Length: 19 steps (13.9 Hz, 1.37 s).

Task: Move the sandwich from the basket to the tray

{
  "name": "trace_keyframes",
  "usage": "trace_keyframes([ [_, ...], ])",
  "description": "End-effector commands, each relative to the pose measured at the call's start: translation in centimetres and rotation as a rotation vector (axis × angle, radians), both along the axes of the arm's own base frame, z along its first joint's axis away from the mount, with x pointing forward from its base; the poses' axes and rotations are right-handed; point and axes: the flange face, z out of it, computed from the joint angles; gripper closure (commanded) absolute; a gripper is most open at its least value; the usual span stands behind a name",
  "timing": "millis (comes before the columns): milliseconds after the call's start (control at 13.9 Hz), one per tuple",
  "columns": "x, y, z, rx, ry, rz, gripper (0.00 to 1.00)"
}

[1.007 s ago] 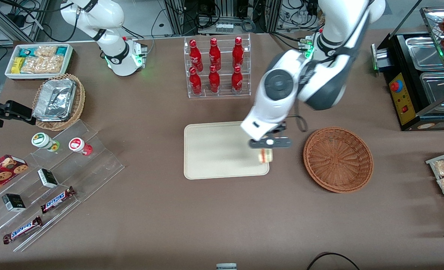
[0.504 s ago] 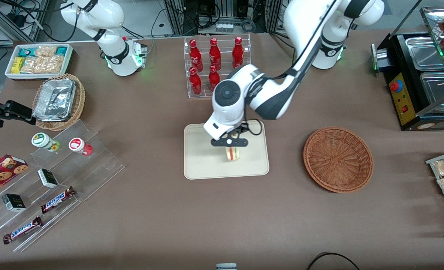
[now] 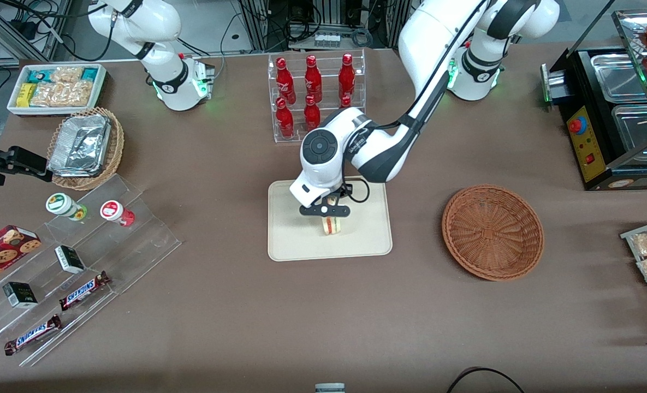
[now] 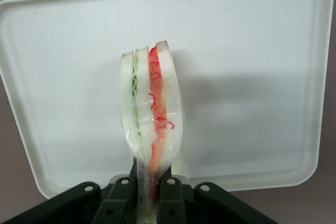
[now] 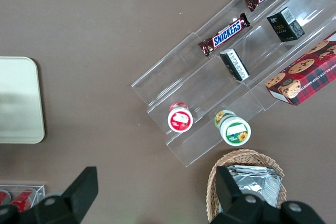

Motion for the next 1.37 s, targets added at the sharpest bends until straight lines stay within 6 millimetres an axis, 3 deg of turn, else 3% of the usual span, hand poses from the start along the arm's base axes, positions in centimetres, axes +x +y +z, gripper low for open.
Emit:
trace_keyframes([
  [0, -0.8, -1.2, -0.6, 0.008, -0.009, -0.009, 1.0],
  [432, -1.1, -1.1, -2.9, 0.03, 0.013, -0.011, 0.99],
  [576, -1.2, -1.1, -3.4, 0.032, 0.023, -0.007, 0.65],
  [647, -1.3, -1.2, -3.5, 0.032, 0.023, -0.009, 0.58],
  [863, -1.2, -1.2, -3.2, 0.032, 0.018, -0.011, 0.05],
  [1007, -0.7, -1.0, -2.0, 0.021, 0.012, 0.001, 0.01],
  [1295, 0.5, 0.5, 3.5, 0.014, -0.011, 0.061, 0.01],
])
